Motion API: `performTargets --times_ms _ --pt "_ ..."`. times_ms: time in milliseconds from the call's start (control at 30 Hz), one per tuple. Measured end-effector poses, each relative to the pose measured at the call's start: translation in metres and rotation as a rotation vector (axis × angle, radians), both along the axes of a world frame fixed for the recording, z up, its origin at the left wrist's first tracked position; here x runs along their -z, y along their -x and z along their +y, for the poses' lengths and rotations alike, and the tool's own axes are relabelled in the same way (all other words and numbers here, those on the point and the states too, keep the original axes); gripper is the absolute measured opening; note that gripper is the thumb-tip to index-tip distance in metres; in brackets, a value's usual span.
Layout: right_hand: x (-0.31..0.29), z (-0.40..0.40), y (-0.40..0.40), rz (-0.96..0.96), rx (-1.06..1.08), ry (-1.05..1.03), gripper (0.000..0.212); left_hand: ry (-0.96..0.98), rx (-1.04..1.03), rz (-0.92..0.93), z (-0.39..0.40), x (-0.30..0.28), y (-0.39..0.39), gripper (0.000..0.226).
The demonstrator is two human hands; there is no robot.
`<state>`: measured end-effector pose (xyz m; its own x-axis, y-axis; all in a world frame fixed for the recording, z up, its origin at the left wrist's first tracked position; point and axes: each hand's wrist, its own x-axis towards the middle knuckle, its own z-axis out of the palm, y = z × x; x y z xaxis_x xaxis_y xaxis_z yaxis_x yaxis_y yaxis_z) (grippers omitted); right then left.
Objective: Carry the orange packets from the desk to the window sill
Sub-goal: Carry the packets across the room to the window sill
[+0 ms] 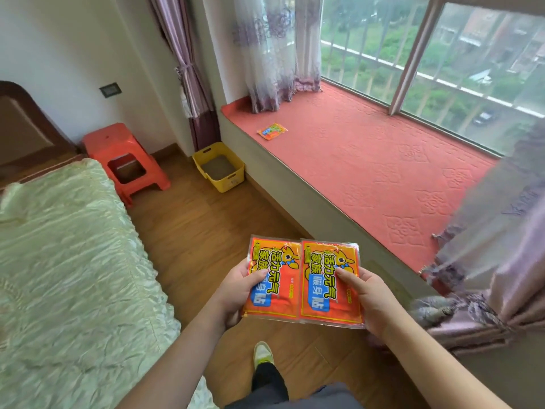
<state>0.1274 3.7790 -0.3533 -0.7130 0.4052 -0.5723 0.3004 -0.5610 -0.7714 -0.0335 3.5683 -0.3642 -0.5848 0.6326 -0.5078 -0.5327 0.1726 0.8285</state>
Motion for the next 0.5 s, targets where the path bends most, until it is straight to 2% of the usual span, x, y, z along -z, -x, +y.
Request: performTargets --times_ms 233,500 --pt "-0.007 -0.005 0.116 -0.005 -0.033 -0.009 0.025 -0.100 -0.072 -0.010 -0.007 -0.011 0.098 0.017" --pt "-0.009 0.000 0.205 -0.007 -0.058 -0.001 0.024 -0.082 -0.095 0.004 -0.006 -0.014 0.179 0.019"
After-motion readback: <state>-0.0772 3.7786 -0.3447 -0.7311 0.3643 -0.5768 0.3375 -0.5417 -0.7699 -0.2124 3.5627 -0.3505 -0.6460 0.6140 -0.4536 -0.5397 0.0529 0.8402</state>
